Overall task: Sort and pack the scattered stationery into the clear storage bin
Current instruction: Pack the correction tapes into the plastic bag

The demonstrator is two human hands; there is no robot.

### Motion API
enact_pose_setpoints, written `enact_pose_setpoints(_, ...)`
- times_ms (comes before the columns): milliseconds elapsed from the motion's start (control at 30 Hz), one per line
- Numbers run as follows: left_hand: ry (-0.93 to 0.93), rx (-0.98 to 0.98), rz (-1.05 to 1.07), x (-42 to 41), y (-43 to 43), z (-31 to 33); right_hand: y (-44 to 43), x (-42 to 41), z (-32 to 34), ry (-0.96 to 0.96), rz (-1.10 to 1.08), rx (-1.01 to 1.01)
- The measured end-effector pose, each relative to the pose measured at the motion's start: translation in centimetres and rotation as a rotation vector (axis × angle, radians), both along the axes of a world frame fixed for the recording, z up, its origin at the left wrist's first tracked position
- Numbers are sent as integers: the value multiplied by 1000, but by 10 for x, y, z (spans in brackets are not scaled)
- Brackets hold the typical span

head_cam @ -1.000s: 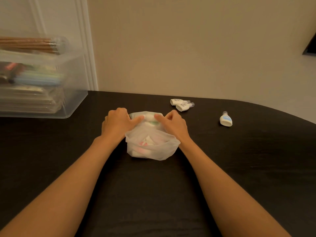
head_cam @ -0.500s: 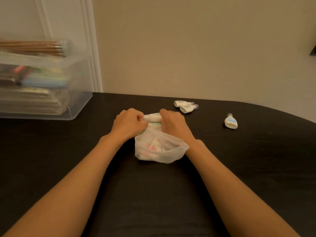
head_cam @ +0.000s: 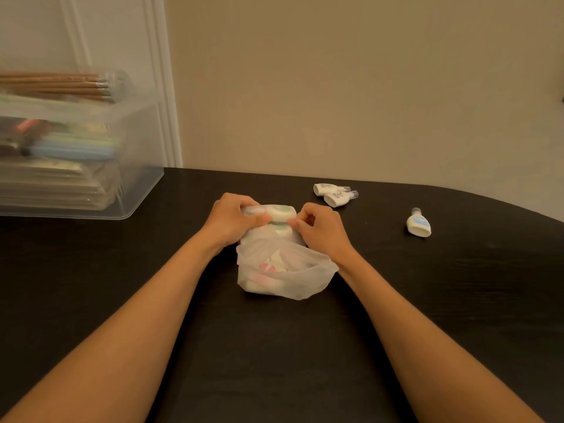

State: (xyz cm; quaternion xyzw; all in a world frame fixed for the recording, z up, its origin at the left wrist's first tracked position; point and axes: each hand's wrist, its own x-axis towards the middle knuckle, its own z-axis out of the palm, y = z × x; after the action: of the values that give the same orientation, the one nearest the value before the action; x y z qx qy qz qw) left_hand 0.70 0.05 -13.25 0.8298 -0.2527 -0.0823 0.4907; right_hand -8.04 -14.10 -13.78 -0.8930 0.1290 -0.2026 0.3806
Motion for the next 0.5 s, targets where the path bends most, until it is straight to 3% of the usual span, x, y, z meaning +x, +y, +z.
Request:
enact_pose_setpoints(167,-4,-49,66,2,-4,-6,5,5,-2,-22,-54,-9)
enact_pose_setpoints(333,-117,128,415,-7,0,-4,3,8,-1,37,-86,171)
enact_pose_setpoints(500,-238,363,343,-19,1,-2,7,11,-2,10,6,2)
